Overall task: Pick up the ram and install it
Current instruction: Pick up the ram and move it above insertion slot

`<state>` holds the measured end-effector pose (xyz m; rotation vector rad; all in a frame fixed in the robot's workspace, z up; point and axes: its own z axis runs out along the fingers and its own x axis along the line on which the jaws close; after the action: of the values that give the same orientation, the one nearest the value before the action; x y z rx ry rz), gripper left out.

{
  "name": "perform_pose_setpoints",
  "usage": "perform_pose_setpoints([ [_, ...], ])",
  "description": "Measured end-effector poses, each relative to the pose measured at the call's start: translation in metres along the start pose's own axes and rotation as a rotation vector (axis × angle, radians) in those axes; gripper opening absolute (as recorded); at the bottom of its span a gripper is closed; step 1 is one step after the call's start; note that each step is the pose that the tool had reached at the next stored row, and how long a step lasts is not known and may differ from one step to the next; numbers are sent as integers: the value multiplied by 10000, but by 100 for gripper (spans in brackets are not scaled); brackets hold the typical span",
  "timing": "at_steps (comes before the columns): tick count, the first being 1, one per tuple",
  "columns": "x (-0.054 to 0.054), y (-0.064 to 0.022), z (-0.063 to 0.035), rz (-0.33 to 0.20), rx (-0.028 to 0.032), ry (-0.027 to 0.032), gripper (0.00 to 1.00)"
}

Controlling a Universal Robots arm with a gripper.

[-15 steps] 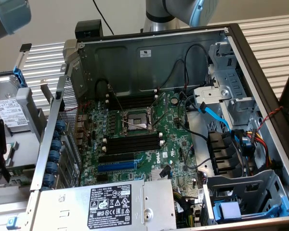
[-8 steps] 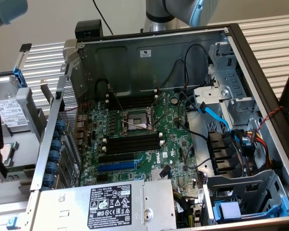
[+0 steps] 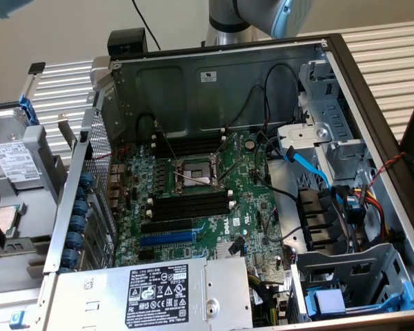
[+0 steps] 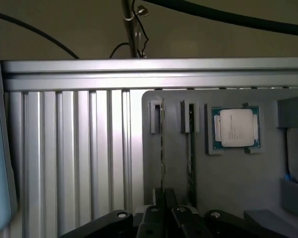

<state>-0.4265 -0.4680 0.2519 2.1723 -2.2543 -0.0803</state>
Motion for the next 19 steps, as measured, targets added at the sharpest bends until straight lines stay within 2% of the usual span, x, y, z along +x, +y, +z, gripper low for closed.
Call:
perform_pose_setpoints([
  [19,-12,13,-454,58,2,-3,12],
])
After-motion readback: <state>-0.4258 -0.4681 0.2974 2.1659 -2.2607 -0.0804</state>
